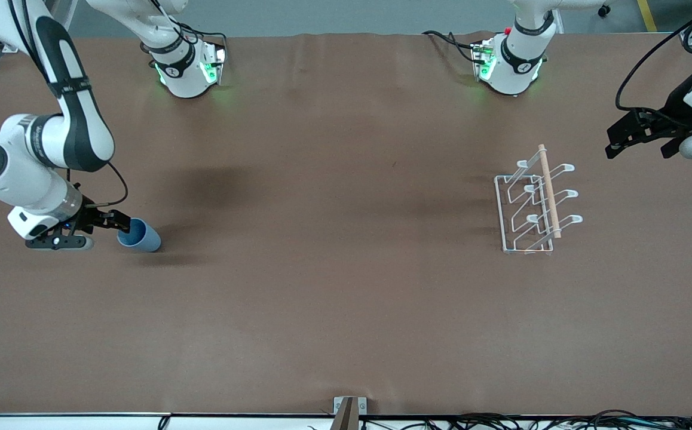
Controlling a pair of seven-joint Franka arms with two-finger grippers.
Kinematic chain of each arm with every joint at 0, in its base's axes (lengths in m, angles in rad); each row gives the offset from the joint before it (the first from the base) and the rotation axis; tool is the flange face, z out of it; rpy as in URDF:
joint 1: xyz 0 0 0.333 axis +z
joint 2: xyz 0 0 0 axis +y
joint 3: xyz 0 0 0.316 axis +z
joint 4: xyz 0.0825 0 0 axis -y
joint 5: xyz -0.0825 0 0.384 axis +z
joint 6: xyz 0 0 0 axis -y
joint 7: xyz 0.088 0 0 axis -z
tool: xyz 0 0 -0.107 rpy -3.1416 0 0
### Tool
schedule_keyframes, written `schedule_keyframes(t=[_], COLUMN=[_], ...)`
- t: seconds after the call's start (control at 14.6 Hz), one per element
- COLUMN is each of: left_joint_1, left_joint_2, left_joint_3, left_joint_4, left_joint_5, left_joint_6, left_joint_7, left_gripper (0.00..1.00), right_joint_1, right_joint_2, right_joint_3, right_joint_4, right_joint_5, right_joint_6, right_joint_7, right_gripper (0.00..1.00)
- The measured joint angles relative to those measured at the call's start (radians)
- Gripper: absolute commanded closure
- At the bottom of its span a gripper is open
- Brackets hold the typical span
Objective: Hang cup on cup holder
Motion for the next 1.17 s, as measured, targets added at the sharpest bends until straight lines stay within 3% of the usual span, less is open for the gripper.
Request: schedule_keyframes(t=[0.27,0.48,0.76,0.96,1.1,1.17], left_joint_1=[0.000,0.000,0.000,0.000,0.000,0.000], left_joint_2=[0.000,0.000,0.000,0.000,0.000,0.000], left_joint_3=[0.001,0.001,0.001,0.001,0.001,0.001], left_joint_4=[0.000,0.000,0.000,0.000,0.000,0.000], left_joint_5=[0.000,0.000,0.000,0.000,0.000,0.000], left_joint_6=[0.000,0.000,0.000,0.000,0.000,0.000], left_joint_7=[0.000,0.000,0.000,0.000,0.000,0.000], left_gripper=[0.00,0.00,0.00,0.00,0.00,0.00], right_joint_1=[-0.005,-0.005,-0.005,-0.005,-0.005,-0.005], right_joint_2=[0.058,0.073,0.090,0.099,0.099,0.099], right_joint_3=[0.001,0.001,0.003,0.003,0.003,0.003], right_joint_4=[0.001,0.001,0.001,0.003,0.008,0.012], right_joint_5=[0.000,0.000,0.000,0.001,0.001,0.001], right_joint_6=[0.041,0.057,0.057,0.057,0.057,0.057], right_joint_7=[-0.011,-0.012,-0.011,-0.011,-0.010,-0.010], right_gripper=[0.04,0.28,0.50,0.75,0.78,0.86])
